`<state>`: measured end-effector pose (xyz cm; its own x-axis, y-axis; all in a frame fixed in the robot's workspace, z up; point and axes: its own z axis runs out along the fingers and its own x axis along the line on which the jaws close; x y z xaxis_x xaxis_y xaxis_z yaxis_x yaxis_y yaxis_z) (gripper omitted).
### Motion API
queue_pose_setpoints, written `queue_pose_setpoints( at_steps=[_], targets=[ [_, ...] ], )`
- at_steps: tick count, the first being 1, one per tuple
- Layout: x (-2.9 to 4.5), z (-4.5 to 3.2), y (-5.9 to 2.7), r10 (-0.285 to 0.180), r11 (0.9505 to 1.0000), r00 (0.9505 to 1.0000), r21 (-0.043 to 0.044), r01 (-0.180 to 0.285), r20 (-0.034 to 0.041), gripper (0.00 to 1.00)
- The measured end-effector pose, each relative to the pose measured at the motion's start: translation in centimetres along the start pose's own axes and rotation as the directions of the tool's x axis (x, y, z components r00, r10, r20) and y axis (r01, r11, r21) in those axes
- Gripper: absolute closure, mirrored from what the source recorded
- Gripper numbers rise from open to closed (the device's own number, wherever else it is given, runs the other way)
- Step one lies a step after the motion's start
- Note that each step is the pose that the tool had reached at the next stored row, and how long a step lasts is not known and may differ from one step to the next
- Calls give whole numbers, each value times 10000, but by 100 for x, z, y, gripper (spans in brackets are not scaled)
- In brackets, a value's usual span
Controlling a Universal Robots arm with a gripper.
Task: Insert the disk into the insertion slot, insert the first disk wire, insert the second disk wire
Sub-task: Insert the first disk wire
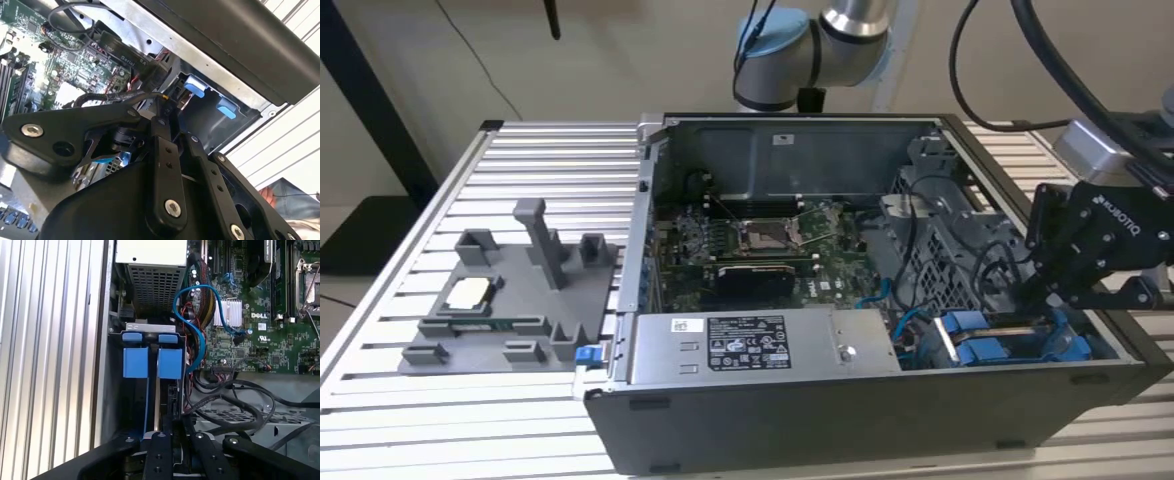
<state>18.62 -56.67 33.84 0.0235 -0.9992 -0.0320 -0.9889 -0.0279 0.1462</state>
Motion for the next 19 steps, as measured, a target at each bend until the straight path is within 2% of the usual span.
queue_pose_setpoints(
  at_steps=[4, 9, 17, 18, 19],
  targets=[
    [1, 30, -5, -6, 10000, 10000, 70, 5, 17, 81],
    [3, 100, -14, -4, 10000, 10000, 76, 4, 10, 81],
    [4, 113, -16, -6, 10000, 10000, 77, 6, 25, 79],
    [4, 111, -16, -6, 10000, 10000, 76, 6, 25, 73],
    [3, 100, -15, -6, 10000, 10000, 76, 6, 24, 73]
  ],
)
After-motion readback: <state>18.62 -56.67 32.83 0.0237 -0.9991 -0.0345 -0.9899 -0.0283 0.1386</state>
